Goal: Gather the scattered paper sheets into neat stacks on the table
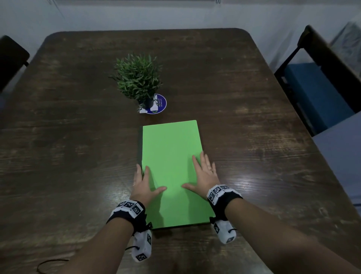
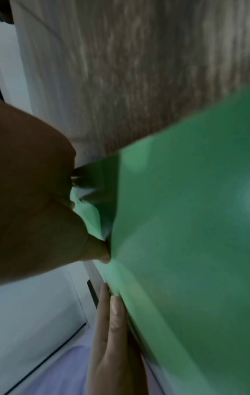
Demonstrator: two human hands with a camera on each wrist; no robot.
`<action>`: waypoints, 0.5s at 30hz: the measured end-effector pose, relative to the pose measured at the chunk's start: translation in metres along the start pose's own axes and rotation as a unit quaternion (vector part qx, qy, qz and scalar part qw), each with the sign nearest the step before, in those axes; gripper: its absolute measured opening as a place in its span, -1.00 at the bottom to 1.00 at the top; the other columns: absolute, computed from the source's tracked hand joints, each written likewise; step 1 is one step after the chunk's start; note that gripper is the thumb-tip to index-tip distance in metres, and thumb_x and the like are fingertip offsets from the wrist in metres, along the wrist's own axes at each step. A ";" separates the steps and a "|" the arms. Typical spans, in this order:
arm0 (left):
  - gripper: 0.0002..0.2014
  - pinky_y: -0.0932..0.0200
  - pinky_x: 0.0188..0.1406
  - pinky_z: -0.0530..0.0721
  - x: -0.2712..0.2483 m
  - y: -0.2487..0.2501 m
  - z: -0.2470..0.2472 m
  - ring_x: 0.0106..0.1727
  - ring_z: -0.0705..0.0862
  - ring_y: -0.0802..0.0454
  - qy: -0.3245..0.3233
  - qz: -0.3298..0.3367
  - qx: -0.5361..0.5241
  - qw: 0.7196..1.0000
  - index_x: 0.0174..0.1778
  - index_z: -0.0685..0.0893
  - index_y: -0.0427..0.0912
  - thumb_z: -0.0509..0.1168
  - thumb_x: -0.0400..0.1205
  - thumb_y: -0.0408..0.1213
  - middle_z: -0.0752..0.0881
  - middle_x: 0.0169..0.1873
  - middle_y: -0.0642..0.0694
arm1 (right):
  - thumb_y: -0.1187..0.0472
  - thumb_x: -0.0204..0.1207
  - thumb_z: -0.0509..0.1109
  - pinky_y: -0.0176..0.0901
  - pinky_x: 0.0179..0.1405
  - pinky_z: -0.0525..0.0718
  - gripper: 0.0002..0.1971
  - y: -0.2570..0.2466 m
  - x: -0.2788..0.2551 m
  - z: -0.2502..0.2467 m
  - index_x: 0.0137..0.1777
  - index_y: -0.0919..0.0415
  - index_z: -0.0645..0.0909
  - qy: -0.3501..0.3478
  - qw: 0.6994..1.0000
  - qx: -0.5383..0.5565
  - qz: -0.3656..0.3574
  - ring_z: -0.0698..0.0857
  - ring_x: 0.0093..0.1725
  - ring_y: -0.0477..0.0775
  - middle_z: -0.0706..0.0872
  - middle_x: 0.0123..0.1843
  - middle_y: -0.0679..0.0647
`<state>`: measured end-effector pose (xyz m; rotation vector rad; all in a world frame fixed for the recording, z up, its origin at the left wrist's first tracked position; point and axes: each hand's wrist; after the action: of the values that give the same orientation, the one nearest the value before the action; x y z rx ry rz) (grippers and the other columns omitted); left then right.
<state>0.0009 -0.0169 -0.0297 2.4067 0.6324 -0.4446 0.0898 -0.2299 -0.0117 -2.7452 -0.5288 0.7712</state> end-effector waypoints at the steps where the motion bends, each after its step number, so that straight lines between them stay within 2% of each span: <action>1: 0.14 -0.15 0.63 0.07 0.000 0.000 0.001 0.67 -0.24 -0.12 -0.004 0.008 0.011 1.000 0.69 -0.15 -0.08 0.40 0.39 0.26 -0.41 0.62 -0.08 | -0.44 0.41 0.28 0.14 0.61 -0.33 0.14 0.001 0.001 0.005 0.67 0.04 -0.41 -0.018 1.000 -0.021 -0.015 -0.47 0.62 0.09 -0.61 0.56 0.10; 5: 0.14 -0.13 0.62 0.01 0.002 0.001 0.003 0.66 -0.30 -0.17 -0.006 0.014 0.050 0.999 0.68 -0.24 -0.13 0.33 0.43 0.29 -0.45 0.60 -0.17 | -0.53 0.40 0.10 0.18 0.62 -0.29 0.12 0.008 0.009 0.017 0.67 0.08 -0.42 -0.056 0.997 -0.043 -0.023 -0.51 0.61 0.10 -0.62 0.55 0.11; 9: 0.13 -0.17 0.59 0.05 0.004 -0.003 0.009 0.64 -0.33 -0.26 -0.021 0.023 0.099 0.995 0.66 -0.32 -0.18 0.16 0.44 0.40 -0.48 0.57 -0.25 | -0.66 0.10 -0.28 0.13 0.53 -0.38 0.23 0.007 0.012 0.020 0.64 0.10 -0.48 -0.066 0.995 -0.074 -0.026 -0.57 0.52 0.09 -0.64 0.54 0.15; 15: 0.10 -0.18 0.60 -0.02 0.004 -0.005 0.011 0.64 -0.32 -0.28 -0.029 0.017 0.124 0.992 0.64 -0.34 -0.22 0.06 0.47 0.42 -0.46 0.57 -0.32 | -0.67 0.07 -0.32 0.13 0.53 -0.37 0.23 0.005 0.012 0.020 0.63 0.09 -0.50 -0.080 0.994 -0.080 -0.012 -0.55 0.55 0.12 -0.65 0.54 0.15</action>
<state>-0.0007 -0.0190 -0.0421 2.6235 0.5363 -0.6080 0.0899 -0.2271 -0.0354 -2.8306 -0.6821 0.9888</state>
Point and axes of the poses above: each hand's wrist, its own x-axis towards the middle knuckle, its own z-axis out of the palm, y = z × x
